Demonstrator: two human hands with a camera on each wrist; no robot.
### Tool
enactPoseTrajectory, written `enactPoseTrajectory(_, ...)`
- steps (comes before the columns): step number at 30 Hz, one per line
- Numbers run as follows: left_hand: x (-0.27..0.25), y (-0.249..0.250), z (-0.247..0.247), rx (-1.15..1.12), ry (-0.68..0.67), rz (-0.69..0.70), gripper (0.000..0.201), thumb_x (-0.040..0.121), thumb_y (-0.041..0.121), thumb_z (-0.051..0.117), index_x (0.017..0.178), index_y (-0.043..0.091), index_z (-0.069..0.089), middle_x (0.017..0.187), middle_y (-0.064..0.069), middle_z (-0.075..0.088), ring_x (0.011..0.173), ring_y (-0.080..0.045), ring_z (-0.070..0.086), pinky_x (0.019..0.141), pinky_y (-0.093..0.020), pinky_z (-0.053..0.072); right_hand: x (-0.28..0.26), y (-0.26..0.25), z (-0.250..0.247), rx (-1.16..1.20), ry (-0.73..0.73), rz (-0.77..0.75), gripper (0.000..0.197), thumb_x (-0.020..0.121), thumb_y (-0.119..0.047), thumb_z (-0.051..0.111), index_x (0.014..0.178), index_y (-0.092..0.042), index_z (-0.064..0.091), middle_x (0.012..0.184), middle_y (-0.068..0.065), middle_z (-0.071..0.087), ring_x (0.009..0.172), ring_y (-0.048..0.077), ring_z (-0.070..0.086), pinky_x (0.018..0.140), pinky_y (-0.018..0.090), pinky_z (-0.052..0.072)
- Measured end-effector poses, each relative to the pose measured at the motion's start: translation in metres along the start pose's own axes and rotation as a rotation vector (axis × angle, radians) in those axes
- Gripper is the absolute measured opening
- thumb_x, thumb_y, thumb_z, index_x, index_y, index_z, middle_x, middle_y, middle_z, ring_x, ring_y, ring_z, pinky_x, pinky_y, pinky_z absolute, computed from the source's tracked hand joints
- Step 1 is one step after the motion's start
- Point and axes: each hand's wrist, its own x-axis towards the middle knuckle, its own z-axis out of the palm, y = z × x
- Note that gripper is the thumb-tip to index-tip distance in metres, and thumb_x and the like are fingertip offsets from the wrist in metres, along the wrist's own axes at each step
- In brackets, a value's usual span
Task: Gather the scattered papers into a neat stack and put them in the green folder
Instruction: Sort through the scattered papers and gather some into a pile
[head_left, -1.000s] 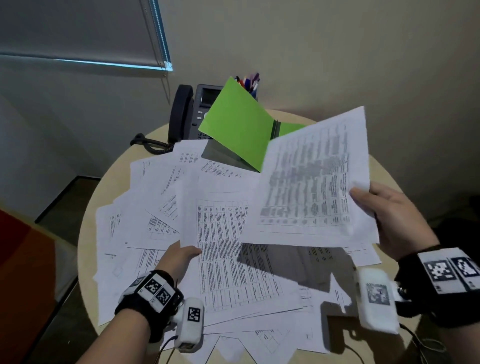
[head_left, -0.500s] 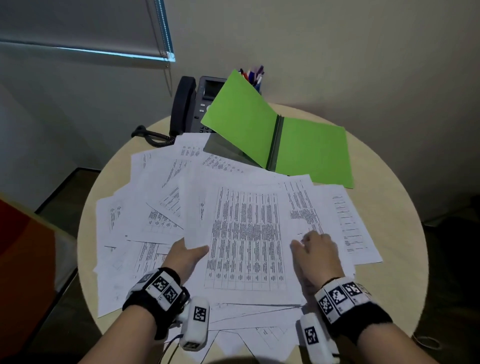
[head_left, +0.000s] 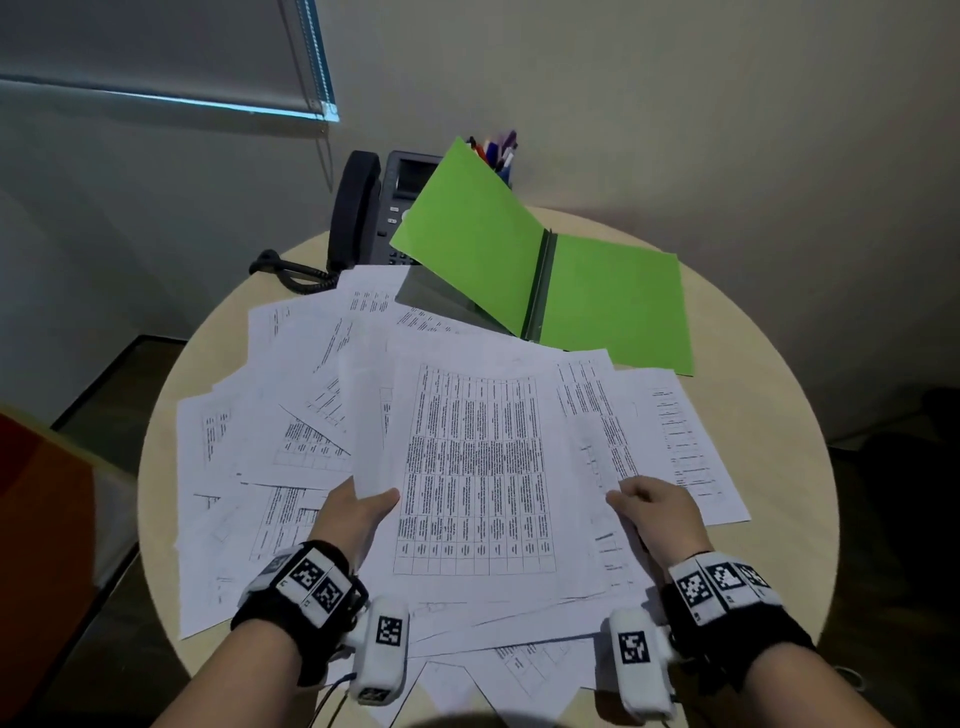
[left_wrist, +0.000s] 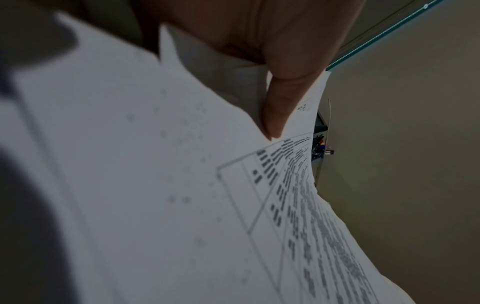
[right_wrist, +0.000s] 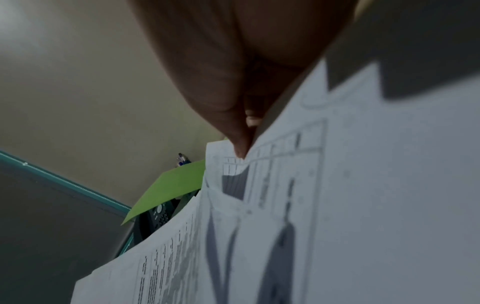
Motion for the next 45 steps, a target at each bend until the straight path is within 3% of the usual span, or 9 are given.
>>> enactPoseTrajectory(8, 0.007, -0.002, -0.004, -0.101, -0.048, -0.046, 0.038, 0.087, 0.013, 0.064, 0.124, 0.007, 0.055, 0.122, -0.009, 0.064, 0.113, -0.025, 0.057, 0.105, -0.039, 0.038, -0.011, -0.041, -0.025, 0.061, -0.084, -0.191, 0.017, 0.082, -0.007, 0.064, 0.066, -0.003, 0.060, 0.045, -0.007, 0.047, 0.047, 0.009, 0.040, 0.052, 0.022, 0.033)
enactPoseTrajectory(15, 0.008, 0.005, -0.003, -0.186, 0.045, -0.047, 0.038, 0.089, 0.006, 0.060, 0.123, -0.010, 0.053, 0.133, -0.034, 0.039, 0.126, -0.052, 0.031, 0.111, -0.042, 0.027, 0.003, -0.063, -0.071, 0.005, 0.177, -0.270, 0.013, 0.081, -0.015, 0.068, 0.068, -0.017, 0.069, 0.077, 0.008, 0.072, 0.077, 0.024, 0.063, 0.081, 0.040, 0.051)
enactPoseTrajectory(18, 0.016, 0.002, -0.014, -0.205, 0.071, -0.060, 0.026, 0.087, 0.005, 0.062, 0.112, 0.002, 0.061, 0.122, -0.027, 0.061, 0.115, -0.038, 0.058, 0.107, -0.043, 0.038, 0.009, -0.067, -0.098, 0.009, 0.277, -0.241, 0.016, 0.081, -0.018, 0.066, 0.065, -0.022, 0.069, 0.080, 0.008, 0.072, 0.079, 0.024, 0.062, 0.083, 0.041, 0.051)
enactPoseTrajectory(25, 0.024, -0.011, -0.023, -0.164, 0.096, -0.044, 0.038, 0.080, 0.001, 0.066, 0.117, -0.003, 0.060, 0.116, -0.018, 0.065, 0.110, -0.032, 0.060, 0.106, -0.047, 0.039, 0.020, -0.077, -0.138, 0.183, 0.592, -0.204, 0.021, 0.081, -0.025, 0.064, 0.096, -0.011, 0.069, 0.091, 0.011, 0.070, 0.081, 0.024, 0.063, 0.073, 0.025, 0.054)
enactPoseTrajectory(29, 0.018, -0.008, -0.012, -0.097, 0.055, -0.028, 0.037, 0.071, 0.010, 0.067, 0.105, -0.002, 0.062, 0.100, -0.016, 0.066, 0.094, -0.030, 0.060, 0.083, -0.035, 0.044, 0.024, -0.089, -0.142, 0.265, 0.680, -0.229, 0.023, 0.081, -0.026, 0.063, 0.098, -0.011, 0.068, 0.086, 0.007, 0.069, 0.072, 0.012, 0.060, 0.073, 0.024, 0.052)
enactPoseTrajectory(33, 0.013, -0.006, 0.003, -0.103, 0.019, -0.026, 0.024, 0.080, 0.008, 0.060, 0.103, 0.001, 0.058, 0.096, -0.011, 0.060, 0.076, -0.022, 0.053, 0.066, -0.026, 0.038, 0.019, -0.077, -0.102, 0.256, 0.592, -0.193, 0.006, 0.083, -0.018, 0.060, 0.086, -0.015, 0.061, 0.070, 0.008, 0.058, 0.061, 0.017, 0.050, 0.054, 0.018, 0.046)
enactPoseTrajectory(36, 0.017, -0.012, 0.007, -0.195, -0.006, -0.094, 0.038, 0.083, 0.028, 0.060, 0.115, 0.008, 0.057, 0.120, -0.006, 0.060, 0.101, -0.024, 0.057, 0.093, -0.034, 0.039, 0.012, -0.051, -0.060, 0.232, 0.433, -0.100, 0.012, 0.074, -0.019, 0.063, 0.069, -0.016, 0.052, 0.061, 0.006, 0.054, 0.062, 0.025, 0.052, 0.066, 0.039, 0.049)
enactPoseTrajectory(40, 0.018, -0.014, 0.008, -0.284, -0.077, -0.130, 0.086, 0.072, 0.064, 0.062, 0.143, 0.023, 0.037, 0.150, 0.004, 0.035, 0.143, -0.019, 0.025, 0.116, -0.045, 0.019, -0.006, -0.023, -0.008, 0.124, 0.196, 0.022, 0.028, 0.075, -0.002, 0.065, 0.060, -0.013, 0.043, 0.051, 0.004, 0.045, 0.052, 0.025, 0.049, 0.062, 0.039, 0.047)
enactPoseTrajectory(45, 0.022, -0.018, 0.009, -0.103, 0.001, 0.011, 0.049, 0.079, 0.017, 0.073, 0.124, 0.006, 0.056, 0.121, -0.010, 0.063, 0.116, -0.026, 0.057, 0.095, -0.031, 0.040, -0.019, -0.013, 0.014, 0.345, -0.066, 0.232, 0.032, 0.073, 0.001, 0.072, 0.072, -0.005, 0.041, 0.056, 0.013, 0.052, 0.049, 0.024, 0.048, 0.057, 0.036, 0.039)
